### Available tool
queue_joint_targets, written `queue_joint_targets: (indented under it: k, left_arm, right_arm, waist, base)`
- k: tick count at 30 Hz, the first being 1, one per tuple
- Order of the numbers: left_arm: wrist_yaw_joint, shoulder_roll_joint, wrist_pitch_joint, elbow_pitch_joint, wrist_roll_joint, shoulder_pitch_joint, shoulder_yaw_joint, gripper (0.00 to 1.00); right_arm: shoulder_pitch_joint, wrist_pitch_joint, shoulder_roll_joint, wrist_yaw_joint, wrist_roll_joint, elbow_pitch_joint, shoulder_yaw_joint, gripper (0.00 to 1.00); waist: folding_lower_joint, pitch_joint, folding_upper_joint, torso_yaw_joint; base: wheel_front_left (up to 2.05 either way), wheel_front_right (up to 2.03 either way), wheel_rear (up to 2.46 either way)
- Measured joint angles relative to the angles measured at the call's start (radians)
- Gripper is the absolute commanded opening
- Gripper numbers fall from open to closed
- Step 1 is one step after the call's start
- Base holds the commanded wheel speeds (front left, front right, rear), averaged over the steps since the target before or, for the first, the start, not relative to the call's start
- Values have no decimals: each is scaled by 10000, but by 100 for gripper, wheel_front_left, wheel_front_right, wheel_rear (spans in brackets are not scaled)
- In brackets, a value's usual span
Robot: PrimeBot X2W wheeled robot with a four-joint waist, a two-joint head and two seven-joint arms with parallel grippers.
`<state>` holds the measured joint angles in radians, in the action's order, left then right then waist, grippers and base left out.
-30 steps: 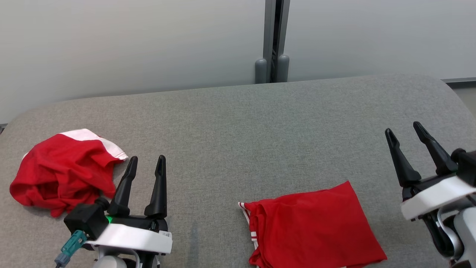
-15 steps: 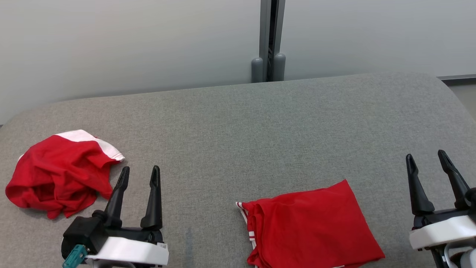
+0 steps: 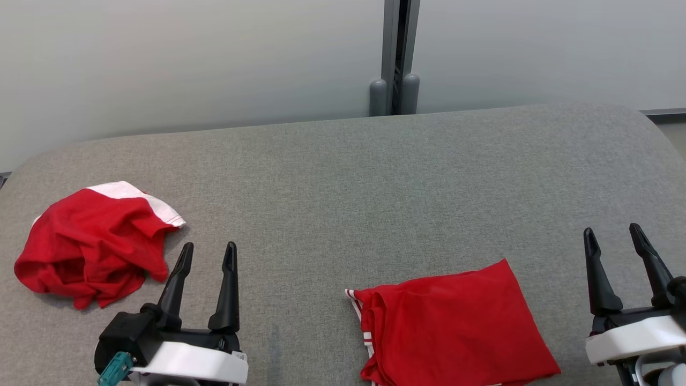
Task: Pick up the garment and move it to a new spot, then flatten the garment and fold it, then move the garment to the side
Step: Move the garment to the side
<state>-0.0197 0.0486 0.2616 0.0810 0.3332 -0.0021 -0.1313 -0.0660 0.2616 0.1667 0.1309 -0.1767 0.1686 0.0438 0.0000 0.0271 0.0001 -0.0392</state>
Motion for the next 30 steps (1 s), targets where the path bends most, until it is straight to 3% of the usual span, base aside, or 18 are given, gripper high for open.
queue_joint_targets:
  k: [25,30]
  left_arm:
    - [-15,0,0,150,-31,-20,-107,100]
    - [-50,4,0,194,-29,-35,-196,100]
  right_arm:
    - [-12,0,8,0,27,226,-61,100]
    - [48,0,125,0,-263,894,-472,100]
  waist:
    - [0,65,0,34]
    - [0,155,0,101]
  base:
    - [0,0,0]
    - [0,0,0]
